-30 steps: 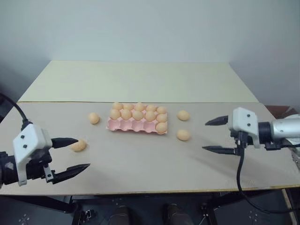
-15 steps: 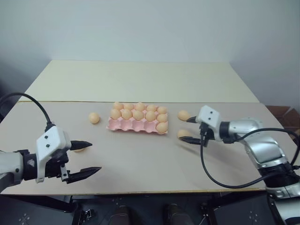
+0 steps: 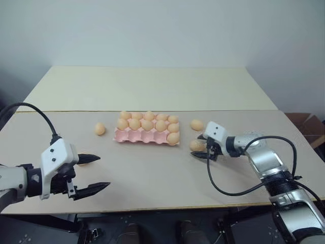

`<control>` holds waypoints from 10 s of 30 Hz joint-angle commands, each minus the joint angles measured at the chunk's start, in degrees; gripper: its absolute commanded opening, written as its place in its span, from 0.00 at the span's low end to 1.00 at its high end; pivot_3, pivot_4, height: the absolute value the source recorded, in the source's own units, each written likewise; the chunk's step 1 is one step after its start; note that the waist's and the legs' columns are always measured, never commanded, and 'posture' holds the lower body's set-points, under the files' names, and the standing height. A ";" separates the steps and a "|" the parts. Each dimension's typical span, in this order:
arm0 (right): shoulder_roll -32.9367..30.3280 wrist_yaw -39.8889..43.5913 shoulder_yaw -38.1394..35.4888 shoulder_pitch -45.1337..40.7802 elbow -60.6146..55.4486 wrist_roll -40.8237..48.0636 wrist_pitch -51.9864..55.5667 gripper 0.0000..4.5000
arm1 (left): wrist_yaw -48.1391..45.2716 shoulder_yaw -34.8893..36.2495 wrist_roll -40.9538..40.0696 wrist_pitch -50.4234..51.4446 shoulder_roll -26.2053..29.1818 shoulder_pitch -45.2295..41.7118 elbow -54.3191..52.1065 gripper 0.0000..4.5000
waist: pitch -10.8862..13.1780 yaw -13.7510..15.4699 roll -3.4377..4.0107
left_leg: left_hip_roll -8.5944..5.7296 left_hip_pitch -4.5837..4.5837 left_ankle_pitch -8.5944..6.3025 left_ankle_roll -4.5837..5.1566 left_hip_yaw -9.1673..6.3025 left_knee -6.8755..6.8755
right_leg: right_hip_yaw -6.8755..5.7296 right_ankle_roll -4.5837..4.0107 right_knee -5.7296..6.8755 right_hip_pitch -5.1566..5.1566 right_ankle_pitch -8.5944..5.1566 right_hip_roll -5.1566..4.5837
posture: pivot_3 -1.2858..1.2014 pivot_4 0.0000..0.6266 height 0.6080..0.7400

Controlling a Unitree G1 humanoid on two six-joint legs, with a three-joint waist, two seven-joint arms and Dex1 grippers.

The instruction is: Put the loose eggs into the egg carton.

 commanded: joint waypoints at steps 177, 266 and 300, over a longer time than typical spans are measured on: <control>23.40 -6.68 6.11 -16.65 0.48 -8.67 -3.21 0.99 | 4.31 10.69 5.49 0.24 -6.71 13.72 -5.62 1.00 | 0.07 -1.73 0.12 | 0.07 -0.03 -0.01 -0.02 -0.06 -0.09 | -0.07 -0.09 0.03 -0.11 0.03 0.01 | 0.52 0.24 1.00; -2.88 -17.70 -6.27 6.00 -49.80 18.63 35.07 1.00 | 25.97 -15.96 15.75 -13.54 -24.01 -16.77 22.84 0.46 | -0.01 0.12 -0.04 | 0.01 -0.08 -0.04 -0.03 -0.15 -0.07 | -0.11 -0.05 -0.07 -0.03 0.04 -0.04 | 0.52 0.24 1.00; -1.21 -28.44 -8.93 12.10 -58.14 18.93 40.09 1.00 | 17.27 -33.22 22.78 -25.93 -32.22 -44.78 47.77 0.99 | -0.03 0.58 -0.06 | -0.05 -0.10 -0.02 0.01 -0.22 0.00 | -0.09 0.32 -0.07 0.05 0.26 0.03 | 0.52 0.24 1.00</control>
